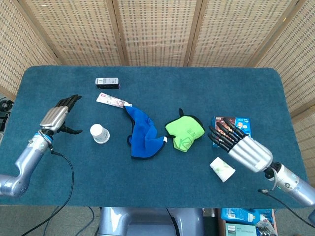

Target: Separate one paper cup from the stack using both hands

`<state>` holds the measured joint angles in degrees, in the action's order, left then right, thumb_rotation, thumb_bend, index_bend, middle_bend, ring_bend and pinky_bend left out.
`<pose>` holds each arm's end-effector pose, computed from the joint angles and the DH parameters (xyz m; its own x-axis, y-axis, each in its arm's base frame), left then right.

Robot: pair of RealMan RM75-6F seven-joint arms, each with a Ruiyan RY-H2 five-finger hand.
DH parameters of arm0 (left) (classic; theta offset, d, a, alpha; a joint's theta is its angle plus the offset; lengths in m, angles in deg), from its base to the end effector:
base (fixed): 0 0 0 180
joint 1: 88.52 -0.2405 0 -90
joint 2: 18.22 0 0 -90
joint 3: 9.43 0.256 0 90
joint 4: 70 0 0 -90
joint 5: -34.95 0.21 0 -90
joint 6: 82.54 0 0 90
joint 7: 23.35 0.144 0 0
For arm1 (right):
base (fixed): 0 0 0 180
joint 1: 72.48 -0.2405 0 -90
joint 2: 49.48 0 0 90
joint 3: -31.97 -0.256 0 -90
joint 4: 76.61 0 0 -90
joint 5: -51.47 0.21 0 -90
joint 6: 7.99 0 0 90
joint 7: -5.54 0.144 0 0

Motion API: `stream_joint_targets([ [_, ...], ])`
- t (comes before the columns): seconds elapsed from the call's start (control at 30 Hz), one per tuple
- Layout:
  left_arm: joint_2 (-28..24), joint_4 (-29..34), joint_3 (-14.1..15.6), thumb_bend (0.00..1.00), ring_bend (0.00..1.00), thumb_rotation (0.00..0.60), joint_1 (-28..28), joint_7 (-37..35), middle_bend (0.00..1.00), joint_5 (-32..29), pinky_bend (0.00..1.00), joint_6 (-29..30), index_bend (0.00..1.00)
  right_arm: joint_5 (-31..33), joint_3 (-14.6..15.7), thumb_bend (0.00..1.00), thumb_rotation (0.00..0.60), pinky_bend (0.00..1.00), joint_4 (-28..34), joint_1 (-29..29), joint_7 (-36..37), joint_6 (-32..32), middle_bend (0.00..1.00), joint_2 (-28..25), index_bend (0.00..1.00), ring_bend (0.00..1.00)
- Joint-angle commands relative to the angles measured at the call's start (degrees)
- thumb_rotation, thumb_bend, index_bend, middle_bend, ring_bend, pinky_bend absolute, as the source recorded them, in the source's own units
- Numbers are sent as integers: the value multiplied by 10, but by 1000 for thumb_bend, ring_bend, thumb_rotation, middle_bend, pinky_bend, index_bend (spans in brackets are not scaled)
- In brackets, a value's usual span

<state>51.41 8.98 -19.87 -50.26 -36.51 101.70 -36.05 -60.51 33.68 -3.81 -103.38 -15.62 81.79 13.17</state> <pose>-0.2448 0.3815 0.1081 0.2262 0.2997 0.9268 0.9734 -0.1065 -0.2031 -0.2252 -0.2828 0.1668 0.7128 0.5526 0.4320 -0.1264 -0.5046 0.8540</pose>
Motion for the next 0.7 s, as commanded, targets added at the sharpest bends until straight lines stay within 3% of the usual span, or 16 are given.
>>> stream_joint_targets([
  [0.03, -26, 33, 9, 168, 0, 600, -42, 24, 0, 1, 0, 59, 0, 52, -11, 0, 600, 0, 6, 51, 50, 46, 0, 23, 31, 0],
  [0.17, -39, 55, 21, 167, 0, 600, -84, 50, 0, -1, 0, 124, 0, 107, -14, 0, 600, 0, 11, 99, 105, 76, 0, 49, 1, 0],
  [0.47, -17, 146, 68, 157, 0, 600, -228, 196, 0, 23, 0, 381, 0, 249, -24, 0, 600, 0, 80, 193, 198, 68, 0, 92, 0, 0],
  [0.7, -25, 201, 85, 155, 0, 600, -256, 253, 0, 48, 0, 412, 0, 256, -33, 0, 600, 0, 98, 209, 186, 64, 0, 83, 0, 0],
])
